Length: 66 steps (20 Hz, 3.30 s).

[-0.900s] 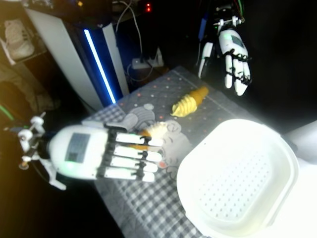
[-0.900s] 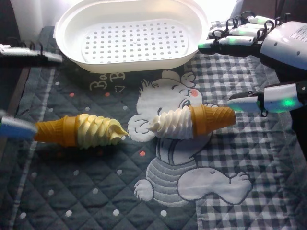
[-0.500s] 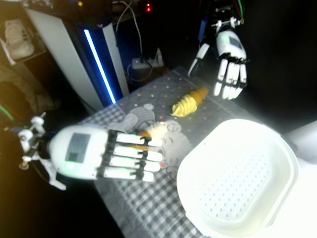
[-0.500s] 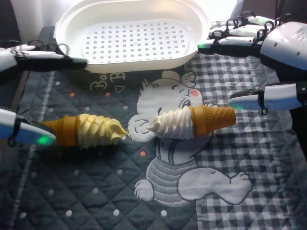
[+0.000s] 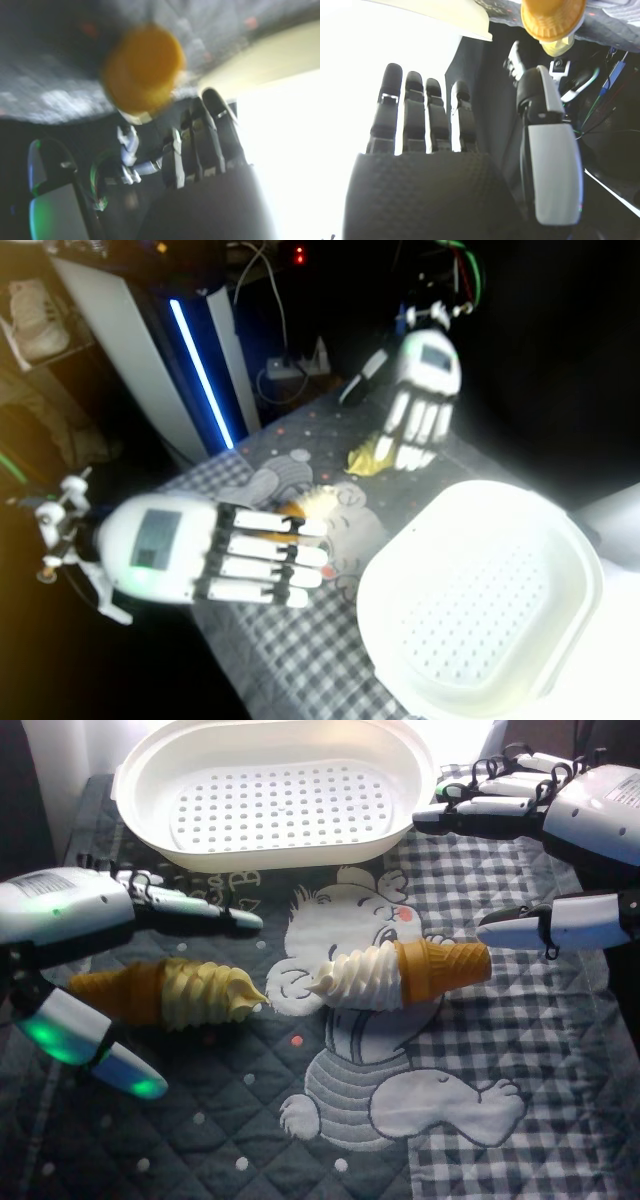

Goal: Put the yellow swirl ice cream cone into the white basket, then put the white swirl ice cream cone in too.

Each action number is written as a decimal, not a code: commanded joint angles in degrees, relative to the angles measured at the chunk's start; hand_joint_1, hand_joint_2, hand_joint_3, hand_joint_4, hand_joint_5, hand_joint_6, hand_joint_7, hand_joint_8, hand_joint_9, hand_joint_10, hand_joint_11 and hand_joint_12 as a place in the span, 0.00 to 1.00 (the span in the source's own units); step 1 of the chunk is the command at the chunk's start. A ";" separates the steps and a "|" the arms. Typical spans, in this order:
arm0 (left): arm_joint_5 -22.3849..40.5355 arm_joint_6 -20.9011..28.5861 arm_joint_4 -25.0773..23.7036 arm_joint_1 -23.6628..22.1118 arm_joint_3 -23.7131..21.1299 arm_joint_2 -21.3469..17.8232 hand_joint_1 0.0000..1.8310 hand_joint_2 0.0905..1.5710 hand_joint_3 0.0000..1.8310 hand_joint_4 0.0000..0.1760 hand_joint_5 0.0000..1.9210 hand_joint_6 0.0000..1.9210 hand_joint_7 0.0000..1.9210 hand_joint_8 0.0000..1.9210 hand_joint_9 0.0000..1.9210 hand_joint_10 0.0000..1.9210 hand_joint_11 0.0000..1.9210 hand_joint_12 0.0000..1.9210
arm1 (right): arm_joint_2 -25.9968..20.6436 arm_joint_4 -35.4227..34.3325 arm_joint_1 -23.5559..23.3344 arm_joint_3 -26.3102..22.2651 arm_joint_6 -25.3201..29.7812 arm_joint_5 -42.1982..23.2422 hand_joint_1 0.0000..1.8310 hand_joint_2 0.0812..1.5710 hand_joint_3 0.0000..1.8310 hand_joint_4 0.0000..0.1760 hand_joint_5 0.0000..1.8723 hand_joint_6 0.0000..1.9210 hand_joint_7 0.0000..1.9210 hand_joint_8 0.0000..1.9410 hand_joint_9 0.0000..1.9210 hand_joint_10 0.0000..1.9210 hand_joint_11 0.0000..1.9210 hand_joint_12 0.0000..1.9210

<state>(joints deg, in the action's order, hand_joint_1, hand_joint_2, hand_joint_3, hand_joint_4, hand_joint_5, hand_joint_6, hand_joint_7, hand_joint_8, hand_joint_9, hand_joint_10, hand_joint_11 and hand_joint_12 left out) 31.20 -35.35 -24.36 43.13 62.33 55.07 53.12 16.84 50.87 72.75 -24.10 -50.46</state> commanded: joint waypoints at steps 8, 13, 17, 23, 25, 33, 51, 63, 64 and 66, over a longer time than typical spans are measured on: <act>-5.23 -7.58 -0.51 -2.26 0.76 3.92 0.45 0.47 0.00 0.95 0.16 0.00 0.20 0.00 0.22 0.01 0.02 0.50 | 0.06 -2.13 -0.70 0.14 0.28 -6.06 0.46 0.69 0.00 0.53 0.15 0.00 0.10 0.00 0.13 0.00 0.00 0.49; -6.91 -8.92 0.82 -2.07 1.68 4.50 0.76 0.63 0.02 0.33 0.27 0.01 0.34 0.02 0.39 0.05 0.23 0.70 | 0.11 -2.05 -0.70 0.14 0.29 -6.06 0.48 0.69 0.00 0.50 0.15 0.00 0.10 0.00 0.12 0.00 0.00 0.46; -7.01 -15.17 6.29 -2.12 1.70 3.85 0.81 0.71 0.00 0.00 0.54 0.02 0.43 0.57 0.44 0.73 0.50 0.78 | 0.11 -2.02 -0.70 0.14 0.29 -6.06 0.47 0.69 0.00 0.48 0.15 0.00 0.10 0.00 0.13 0.00 0.00 0.48; -1.97 -17.15 10.45 -5.57 1.50 0.59 0.74 0.70 0.00 0.00 0.57 0.30 0.45 0.65 0.46 0.74 0.44 0.78 | 0.12 -1.81 -0.70 0.18 0.29 -5.95 0.46 0.70 0.00 0.55 0.15 0.00 0.10 0.00 0.12 0.00 0.00 0.47; 1.30 -17.16 10.22 -8.33 0.94 -0.48 0.71 0.69 0.00 0.00 0.59 0.26 0.47 0.67 0.46 0.63 0.42 0.69 | 0.16 -1.73 -0.70 0.31 0.29 -5.95 0.46 0.71 0.00 0.53 0.15 0.00 0.11 0.00 0.13 0.00 0.00 0.50; 5.44 -17.14 12.30 -21.31 7.87 4.07 0.76 0.64 0.00 0.00 0.68 0.10 0.57 0.42 0.55 0.56 0.45 0.56 | 1.39 -1.54 -0.70 1.13 0.29 -5.96 0.46 0.72 0.00 0.39 0.16 0.00 0.12 0.00 0.14 0.01 0.00 0.49; -21.92 -19.27 24.51 -23.49 40.72 29.27 0.50 0.58 0.00 0.74 0.14 0.00 0.19 0.00 0.23 0.00 0.12 0.38 | 5.49 0.49 -0.72 3.90 4.50 -8.18 0.46 0.73 0.00 0.44 0.15 0.00 0.14 0.00 0.16 0.01 0.01 0.44; 15.74 -17.83 25.14 -9.43 5.83 0.45 0.45 0.56 0.00 0.36 0.13 0.00 0.10 0.00 0.08 0.01 0.00 0.25 | 5.99 1.48 -0.74 2.52 9.76 -15.32 0.42 0.62 0.00 0.61 0.15 0.00 0.14 0.00 0.19 0.00 0.05 0.48; 18.68 -17.83 25.03 -7.50 3.44 -1.61 0.48 0.54 0.00 0.43 0.12 0.00 0.10 0.00 0.08 0.01 0.00 0.25 | 6.01 1.98 -0.74 2.26 9.76 -15.32 0.44 0.60 0.00 0.54 0.14 0.00 0.12 0.00 0.17 0.00 0.03 0.50; 24.61 -17.71 25.14 -3.06 -1.25 -5.61 0.50 0.51 0.00 0.56 0.12 0.00 0.10 0.00 0.09 0.00 0.00 0.25 | 6.50 2.77 -0.74 1.95 9.76 -15.18 0.47 0.57 0.00 0.58 0.14 0.00 0.12 0.00 0.16 0.00 0.02 0.49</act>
<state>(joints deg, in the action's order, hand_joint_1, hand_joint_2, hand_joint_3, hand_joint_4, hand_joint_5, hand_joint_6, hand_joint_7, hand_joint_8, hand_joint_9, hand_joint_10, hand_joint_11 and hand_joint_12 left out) 46.83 -53.34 0.10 41.10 60.55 49.15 59.53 22.37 50.87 74.83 -14.83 -59.42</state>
